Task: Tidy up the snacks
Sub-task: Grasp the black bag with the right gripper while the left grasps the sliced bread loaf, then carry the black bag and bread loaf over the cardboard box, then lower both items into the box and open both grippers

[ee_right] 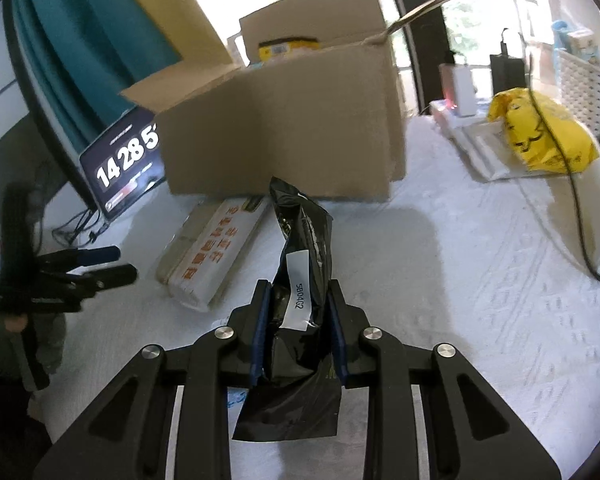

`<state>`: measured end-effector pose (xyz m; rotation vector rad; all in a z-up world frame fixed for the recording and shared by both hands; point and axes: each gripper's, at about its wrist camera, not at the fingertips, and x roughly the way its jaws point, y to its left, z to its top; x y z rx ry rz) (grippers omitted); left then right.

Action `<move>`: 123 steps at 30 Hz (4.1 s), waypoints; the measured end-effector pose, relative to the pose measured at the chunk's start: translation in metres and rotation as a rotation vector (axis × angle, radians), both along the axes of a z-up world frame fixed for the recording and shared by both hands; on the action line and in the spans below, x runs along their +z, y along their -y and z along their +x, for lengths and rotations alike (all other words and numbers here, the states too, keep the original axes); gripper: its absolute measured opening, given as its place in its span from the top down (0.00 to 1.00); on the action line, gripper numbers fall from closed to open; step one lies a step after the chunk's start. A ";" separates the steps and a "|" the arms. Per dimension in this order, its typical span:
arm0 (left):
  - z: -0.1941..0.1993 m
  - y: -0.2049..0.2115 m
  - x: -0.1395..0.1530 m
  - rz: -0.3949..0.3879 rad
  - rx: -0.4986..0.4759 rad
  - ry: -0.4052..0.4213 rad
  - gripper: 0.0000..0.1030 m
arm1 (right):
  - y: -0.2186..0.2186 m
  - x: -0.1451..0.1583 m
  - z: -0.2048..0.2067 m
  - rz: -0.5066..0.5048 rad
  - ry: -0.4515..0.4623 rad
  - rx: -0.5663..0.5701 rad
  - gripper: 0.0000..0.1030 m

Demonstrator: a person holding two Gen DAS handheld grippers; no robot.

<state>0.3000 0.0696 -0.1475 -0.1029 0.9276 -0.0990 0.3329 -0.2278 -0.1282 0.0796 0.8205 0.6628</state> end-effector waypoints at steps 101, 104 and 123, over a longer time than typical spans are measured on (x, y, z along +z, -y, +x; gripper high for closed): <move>0.168 0.025 0.120 -0.118 -0.098 0.332 0.13 | -0.028 0.163 0.100 -0.036 0.336 -0.087 0.72; 0.163 0.015 0.130 -0.131 -0.074 0.364 0.13 | -0.028 0.158 0.109 -0.020 0.324 -0.107 0.72; 0.160 -0.029 0.150 -0.158 0.021 0.393 0.12 | -0.051 0.142 0.163 -0.059 0.223 -0.238 0.36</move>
